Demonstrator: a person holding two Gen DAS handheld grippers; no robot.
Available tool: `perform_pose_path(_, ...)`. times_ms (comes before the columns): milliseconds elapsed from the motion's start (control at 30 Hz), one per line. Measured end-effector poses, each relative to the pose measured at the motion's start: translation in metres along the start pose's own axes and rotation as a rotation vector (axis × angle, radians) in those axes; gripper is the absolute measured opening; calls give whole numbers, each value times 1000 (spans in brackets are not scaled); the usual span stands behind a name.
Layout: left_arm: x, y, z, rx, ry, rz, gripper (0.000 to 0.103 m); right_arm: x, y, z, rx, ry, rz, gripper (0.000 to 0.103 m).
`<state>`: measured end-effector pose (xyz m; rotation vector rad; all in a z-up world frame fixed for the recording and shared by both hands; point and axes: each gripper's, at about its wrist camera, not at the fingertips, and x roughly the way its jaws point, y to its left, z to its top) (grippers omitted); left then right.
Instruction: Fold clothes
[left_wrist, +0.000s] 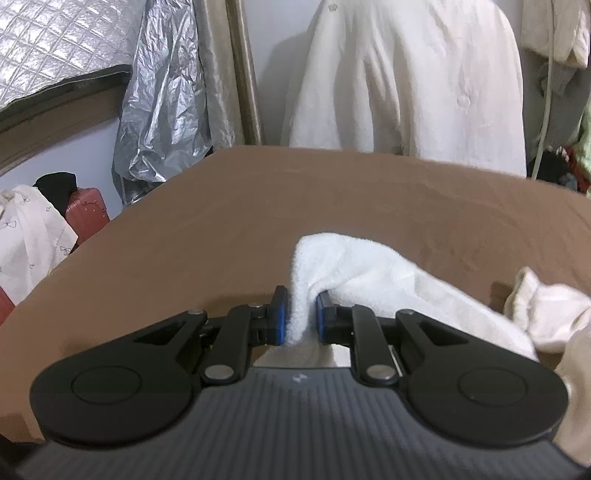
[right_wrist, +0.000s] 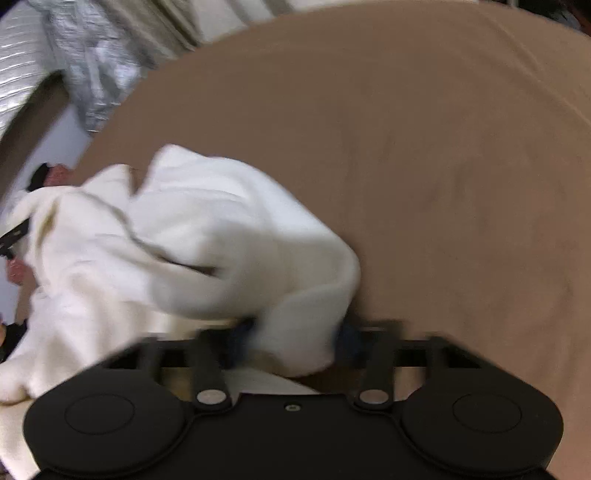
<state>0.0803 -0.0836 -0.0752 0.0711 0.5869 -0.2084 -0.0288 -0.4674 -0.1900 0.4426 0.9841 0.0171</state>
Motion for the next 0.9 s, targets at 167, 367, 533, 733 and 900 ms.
perform_pose_path(167,-37,3,13,-88,-78,-87,12,-66,29,-5,-56,-204,-59,19)
perform_pose_path(367,-46,-45,26,161,-199,18,12,-123,37,5,-137,-321,-148,18)
perform_pose_path(533,-13,-79,92,276,-290,103,12,-130,25,84,-212,-388,-310,15)
perform_pose_path(733,16,-89,207,221,-414,248,14,-175,44,201,-301,-721,-538,15)
perform_pose_path(900,100,-105,237,247,-127,280,56,-134,15,203,-185,-672,-544,49)
